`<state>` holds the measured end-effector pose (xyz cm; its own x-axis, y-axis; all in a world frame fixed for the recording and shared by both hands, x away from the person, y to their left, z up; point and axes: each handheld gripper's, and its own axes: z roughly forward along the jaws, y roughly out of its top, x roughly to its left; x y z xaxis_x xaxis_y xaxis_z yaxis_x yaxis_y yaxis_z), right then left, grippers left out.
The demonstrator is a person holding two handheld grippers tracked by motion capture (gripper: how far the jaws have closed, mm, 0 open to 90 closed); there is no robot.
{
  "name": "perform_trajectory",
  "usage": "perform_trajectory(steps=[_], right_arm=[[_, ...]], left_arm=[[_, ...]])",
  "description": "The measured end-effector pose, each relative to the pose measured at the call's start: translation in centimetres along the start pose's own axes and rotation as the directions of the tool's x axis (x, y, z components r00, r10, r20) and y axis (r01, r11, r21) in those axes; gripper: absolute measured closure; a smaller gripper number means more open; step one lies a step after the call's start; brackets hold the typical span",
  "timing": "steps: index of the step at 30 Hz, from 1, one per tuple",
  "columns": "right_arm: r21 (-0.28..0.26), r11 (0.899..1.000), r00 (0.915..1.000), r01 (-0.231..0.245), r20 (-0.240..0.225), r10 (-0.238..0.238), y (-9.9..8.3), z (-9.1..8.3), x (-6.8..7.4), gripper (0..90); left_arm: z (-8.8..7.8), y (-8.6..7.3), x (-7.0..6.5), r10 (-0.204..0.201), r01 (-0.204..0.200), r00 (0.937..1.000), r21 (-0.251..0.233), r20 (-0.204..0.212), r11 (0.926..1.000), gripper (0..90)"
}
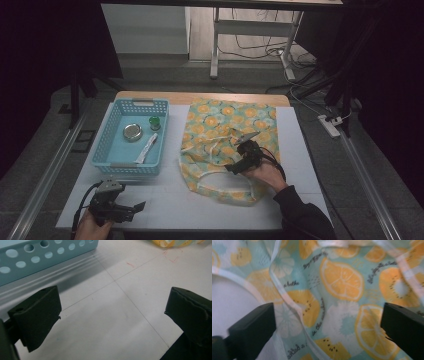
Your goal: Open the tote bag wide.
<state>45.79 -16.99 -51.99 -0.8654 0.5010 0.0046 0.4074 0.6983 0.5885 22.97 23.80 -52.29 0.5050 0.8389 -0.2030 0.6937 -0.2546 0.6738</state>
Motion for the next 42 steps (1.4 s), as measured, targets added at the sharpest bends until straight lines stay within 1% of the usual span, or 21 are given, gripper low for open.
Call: perform_trajectory(steps=[1,3,7,10,14,16,19,21,24,27,28,31,33,37,40,42], right_arm=[[0.011,1.0,1.0,0.008,-0.004,-0.008,-0.1,0.2,0.1,5.7],[0.015,0.999,0.999,0.04,0.02,-0.04,-0.3,0.3,0.4,8.6],[0.0,0.999,0.9986,0.053,0.005,-0.053,-0.2,0.0,0.5,24.0],[-0.002,0.998,0.9982,0.06,0.001,-0.06,-0.2,-0.3,0.5,38.8],[-0.011,0.998,0.9984,0.055,-0.007,-0.056,-0.2,-0.5,0.4,57.2],[-0.01,0.999,0.9986,0.052,-0.009,-0.052,-0.2,-0.6,0.4,67.9],[-0.01,0.999,0.9986,0.049,-0.018,-0.049,-0.2,-0.7,0.3,81.1],[-0.008,0.999,0.9987,0.045,-0.024,-0.045,-0.2,-0.7,0.2,88.2],[-0.008,0.999,0.9984,0.041,-0.039,-0.041,-0.2,-0.7,0.1,89.6],[-0.003,0.998,0.9971,0.068,-0.033,-0.068,0.0,-0.9,0.3,89.8],[-0.017,0.998,0.9972,0.066,-0.033,-0.067,0.1,-1.1,0.3,89.8],[-0.053,0.997,0.9979,0.049,-0.04,-0.051,0.4,-1.7,0.2,90.0],[-0.068,0.997,0.9975,0.049,-0.047,-0.052,0.5,-1.9,0.1,90.0],[-0.093,0.995,0.9968,0.024,-0.074,-0.031,0.8,-2.4,0.0,90.0],[-0.104,0.995,0.9967,0.001,-0.08,-0.009,1.3,-2.9,0.1,90.0],[-0.109,0.994,0.9966,-0.008,-0.082,-0.001,1.6,-3.2,0.1,90.0]], left_arm=[[0.0,0.0,0.0,0.0,0.0,1.0,0.0,-0.001,1.0,0.3],[0.0,0.0,0.0,0.001,-0.001,1.0,0.001,-0.001,1.0,0.3],[0.0,0.0,0.0,0.0,0.0,1.0,0.002,-0.001,1.0,0.4],[0.0,0.0,0.0,0.001,-0.001,1.0,0.001,-0.001,1.0,0.4],[0.0,0.0,0.0,0.001,-0.001,1.0,0.001,-0.002,1.0,0.5],[0.0,0.0,0.0,0.001,-0.001,1.0,0.001,-0.001,1.0,0.5],[0.0,0.0,0.0,0.0,0.0,1.0,0.001,-0.001,1.0,0.5],[0.1,0.0,0.0,0.0,0.0,1.0,0.001,-0.001,1.0,0.6],[0.0,0.0,0.0,-0.001,0.001,1.0,0.003,0.0,1.0,0.6],[0.0,0.0,0.0,-0.001,0.001,1.0,0.002,0.001,1.0,0.6],[0.0,0.0,0.0,-0.001,0.001,1.0,0.002,0.002,1.0,0.6],[0.0,0.0,0.0,-0.002,0.002,1.0,0.002,0.003,1.0,0.6],[0.0,0.0,0.0,-0.002,0.002,1.0,0.001,0.001,1.0,0.6],[0.0,0.0,0.1,-0.006,0.006,1.0,-0.002,0.001,1.0,0.5],[0.0,0.0,0.1,-0.009,0.009,0.9999,0.0,-0.006,1.0,0.5],[0.1,0.0,0.1,-0.016,0.016,0.9998,0.013,-0.007,0.9998,0.5]])
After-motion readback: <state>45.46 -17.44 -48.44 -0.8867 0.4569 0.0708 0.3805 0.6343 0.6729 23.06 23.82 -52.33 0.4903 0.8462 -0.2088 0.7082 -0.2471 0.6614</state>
